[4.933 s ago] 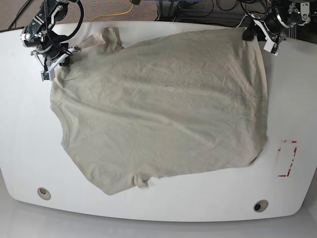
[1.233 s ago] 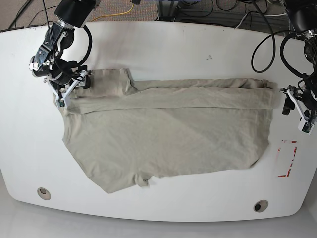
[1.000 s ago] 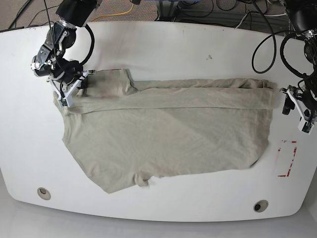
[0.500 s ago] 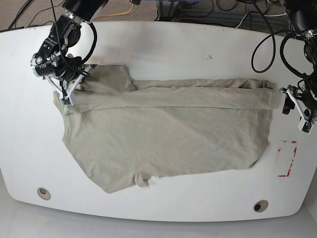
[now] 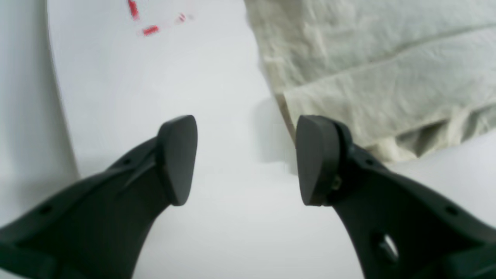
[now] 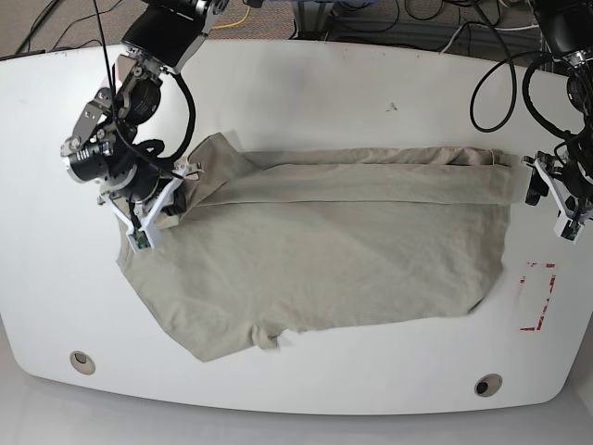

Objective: Layout the t-shirt on the table in an organized manner, then fold the t-shirt properly
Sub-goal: 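Release the fold and move the right gripper onto the sleeve fabric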

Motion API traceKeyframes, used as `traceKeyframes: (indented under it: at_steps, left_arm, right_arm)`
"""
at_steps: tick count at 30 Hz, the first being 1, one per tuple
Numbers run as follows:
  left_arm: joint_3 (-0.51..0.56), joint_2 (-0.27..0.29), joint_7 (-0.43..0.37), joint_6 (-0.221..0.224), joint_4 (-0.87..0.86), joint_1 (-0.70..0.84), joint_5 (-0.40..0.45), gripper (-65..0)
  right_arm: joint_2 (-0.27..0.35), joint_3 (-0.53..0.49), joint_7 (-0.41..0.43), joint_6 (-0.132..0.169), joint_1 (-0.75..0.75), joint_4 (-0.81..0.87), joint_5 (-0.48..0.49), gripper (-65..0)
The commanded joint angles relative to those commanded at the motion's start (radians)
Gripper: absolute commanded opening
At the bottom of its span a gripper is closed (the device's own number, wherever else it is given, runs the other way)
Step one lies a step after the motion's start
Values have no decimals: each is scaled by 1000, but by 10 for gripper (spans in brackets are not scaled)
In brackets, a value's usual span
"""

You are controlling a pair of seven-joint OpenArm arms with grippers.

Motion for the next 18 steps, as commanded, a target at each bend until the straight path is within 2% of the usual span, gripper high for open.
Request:
traceKeyframes:
  at_steps: [2,12,18]
  left_arm:
    - [0,0,0,0,2,14,0,-272]
    - [-2,0,3,0,3,29,0,-272]
    - [-2,0,3,0,9,54,0,-272]
  right_arm:
    - [0,0,1,0,35,-58,0,-642]
    - [3,-3,136,0,152,-318,0,-639]
    - [28,-28,196,0,215,-433,0,-636]
